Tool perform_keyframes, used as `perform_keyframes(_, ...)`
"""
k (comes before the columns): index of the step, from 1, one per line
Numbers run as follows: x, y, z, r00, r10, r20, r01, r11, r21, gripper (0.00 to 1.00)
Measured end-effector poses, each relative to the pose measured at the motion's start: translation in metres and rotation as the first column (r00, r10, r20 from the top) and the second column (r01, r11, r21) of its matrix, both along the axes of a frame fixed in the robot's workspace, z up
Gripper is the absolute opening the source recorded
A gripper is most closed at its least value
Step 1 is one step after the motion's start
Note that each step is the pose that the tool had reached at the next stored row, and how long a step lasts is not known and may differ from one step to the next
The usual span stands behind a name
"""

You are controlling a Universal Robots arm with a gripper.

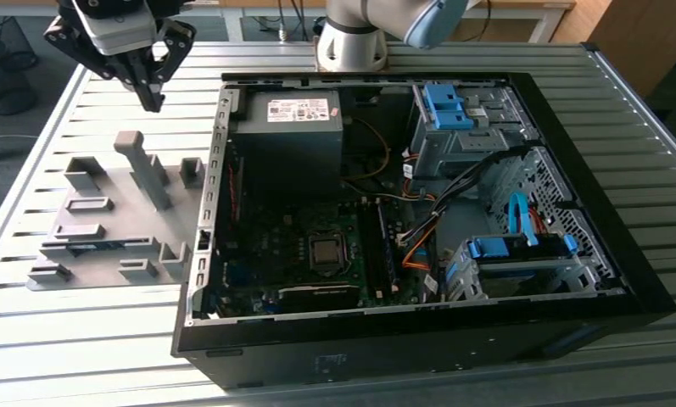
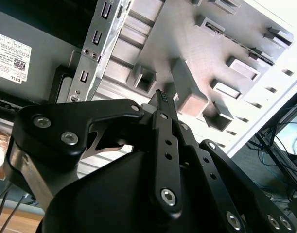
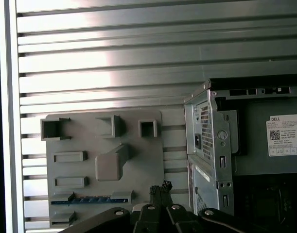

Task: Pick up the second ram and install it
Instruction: 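Reach for the second ram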

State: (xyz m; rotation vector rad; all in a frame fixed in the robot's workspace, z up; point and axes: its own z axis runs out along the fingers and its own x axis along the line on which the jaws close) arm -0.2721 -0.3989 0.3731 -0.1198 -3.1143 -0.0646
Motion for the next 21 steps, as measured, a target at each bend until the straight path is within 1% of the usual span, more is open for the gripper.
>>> perform_keyframes(21, -0.015, 0.0000, -0.0019, 1.0000, 0.000, -0.0046, 0.000, 1.0000, 0.0000, 0.11)
